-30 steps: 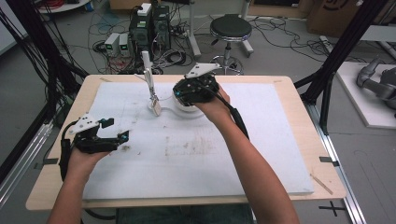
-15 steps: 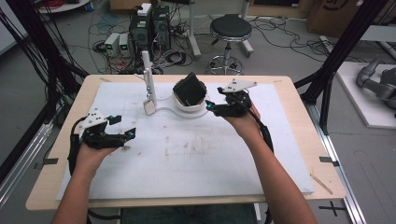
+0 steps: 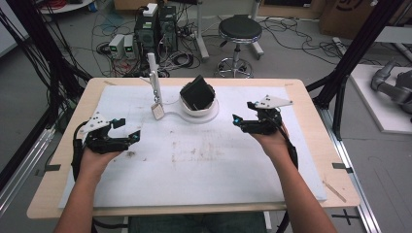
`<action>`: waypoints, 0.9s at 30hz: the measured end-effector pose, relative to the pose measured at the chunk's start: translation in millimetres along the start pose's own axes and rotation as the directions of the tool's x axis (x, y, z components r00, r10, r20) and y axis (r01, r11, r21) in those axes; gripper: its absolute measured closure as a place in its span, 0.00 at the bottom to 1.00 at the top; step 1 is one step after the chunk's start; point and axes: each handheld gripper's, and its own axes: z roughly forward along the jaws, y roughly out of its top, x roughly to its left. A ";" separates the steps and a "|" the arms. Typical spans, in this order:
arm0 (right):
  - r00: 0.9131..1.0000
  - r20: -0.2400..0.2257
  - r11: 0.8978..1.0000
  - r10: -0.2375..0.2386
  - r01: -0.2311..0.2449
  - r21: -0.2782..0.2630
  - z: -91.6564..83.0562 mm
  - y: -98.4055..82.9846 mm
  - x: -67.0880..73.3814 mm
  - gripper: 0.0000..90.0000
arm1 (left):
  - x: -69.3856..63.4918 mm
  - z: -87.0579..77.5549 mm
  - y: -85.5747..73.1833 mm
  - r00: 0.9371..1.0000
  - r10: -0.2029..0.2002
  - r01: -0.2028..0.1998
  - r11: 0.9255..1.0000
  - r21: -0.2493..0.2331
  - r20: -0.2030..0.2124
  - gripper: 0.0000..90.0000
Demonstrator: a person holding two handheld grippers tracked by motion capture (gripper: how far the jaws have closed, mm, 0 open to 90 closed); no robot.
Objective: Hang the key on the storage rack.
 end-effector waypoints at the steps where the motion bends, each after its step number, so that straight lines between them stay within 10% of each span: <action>1: 1.000 0.004 1.000 0.014 -0.014 -0.002 -4.6 -8.0 -1.2 0.27 | 0.3 0.3 -0.3 1.000 -0.003 0.003 1.000 -0.004 0.003 0.20; 12: 0.992 0.042 0.993 0.120 -0.120 -0.012 -20.0 -57.6 -15.1 0.22 | -4.4 2.7 -1.1 1.000 0.015 -0.015 1.000 -0.012 0.016 0.20; 27: 0.992 0.066 0.993 0.111 -0.113 0.031 -18.7 -70.2 -16.7 0.21 | -7.4 5.8 -1.6 0.999 0.026 -0.025 1.000 -0.005 0.034 0.20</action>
